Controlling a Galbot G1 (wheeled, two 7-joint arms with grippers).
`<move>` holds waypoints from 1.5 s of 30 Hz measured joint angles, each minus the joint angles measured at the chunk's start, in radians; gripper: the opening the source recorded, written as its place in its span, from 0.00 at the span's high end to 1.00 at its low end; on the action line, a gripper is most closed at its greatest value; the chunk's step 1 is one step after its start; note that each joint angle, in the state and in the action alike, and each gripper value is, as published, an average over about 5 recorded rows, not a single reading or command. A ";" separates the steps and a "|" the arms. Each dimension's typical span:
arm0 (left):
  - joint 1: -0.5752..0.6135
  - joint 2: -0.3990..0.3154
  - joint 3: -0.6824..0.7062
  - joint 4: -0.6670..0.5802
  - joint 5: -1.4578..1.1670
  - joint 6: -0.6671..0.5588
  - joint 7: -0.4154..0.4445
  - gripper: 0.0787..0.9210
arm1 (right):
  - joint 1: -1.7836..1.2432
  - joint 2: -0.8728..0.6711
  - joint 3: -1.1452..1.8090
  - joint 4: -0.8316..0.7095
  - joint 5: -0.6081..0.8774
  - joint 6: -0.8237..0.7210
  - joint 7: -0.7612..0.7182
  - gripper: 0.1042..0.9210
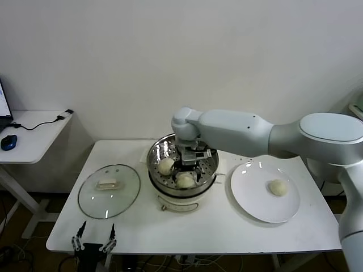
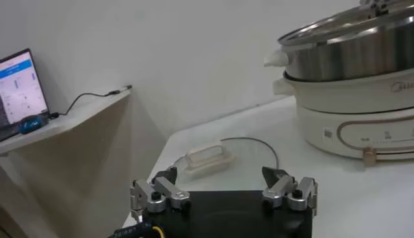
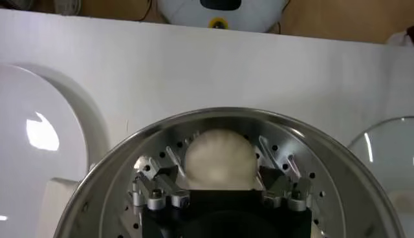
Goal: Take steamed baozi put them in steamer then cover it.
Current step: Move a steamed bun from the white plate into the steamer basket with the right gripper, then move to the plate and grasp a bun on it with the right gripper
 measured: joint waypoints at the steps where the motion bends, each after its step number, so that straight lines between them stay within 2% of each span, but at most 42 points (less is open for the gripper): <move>1: 0.000 0.000 0.000 0.000 0.001 0.000 0.000 0.12 | 0.003 -0.003 0.005 -0.001 0.000 0.003 -0.001 0.12; 7: 0.000 0.000 0.003 -0.003 0.002 0.000 0.000 0.12 | 0.035 -0.039 0.034 -0.012 0.019 0.004 0.003 0.12; 12: 0.000 0.000 0.007 -0.003 0.002 -0.005 -0.001 0.12 | 0.069 -0.107 0.050 -0.015 0.062 -0.055 0.025 0.12; 23: 0.012 0.013 0.005 -0.031 -0.015 -0.017 0.004 0.12 | 0.087 -0.374 0.036 0.001 0.234 -0.416 0.076 0.12; 29: 0.014 0.019 0.009 -0.041 -0.022 -0.015 0.006 0.12 | 0.021 -0.533 0.072 0.013 0.277 -0.611 0.100 0.12; 36: 0.031 0.019 0.018 -0.061 -0.040 -0.005 0.009 0.12 | -0.129 -0.650 0.184 -0.034 0.246 -0.721 0.094 0.12; 45: 0.033 0.011 0.022 -0.069 -0.055 0.009 0.009 0.12 | -0.336 -0.683 0.353 -0.168 0.121 -0.734 0.075 0.12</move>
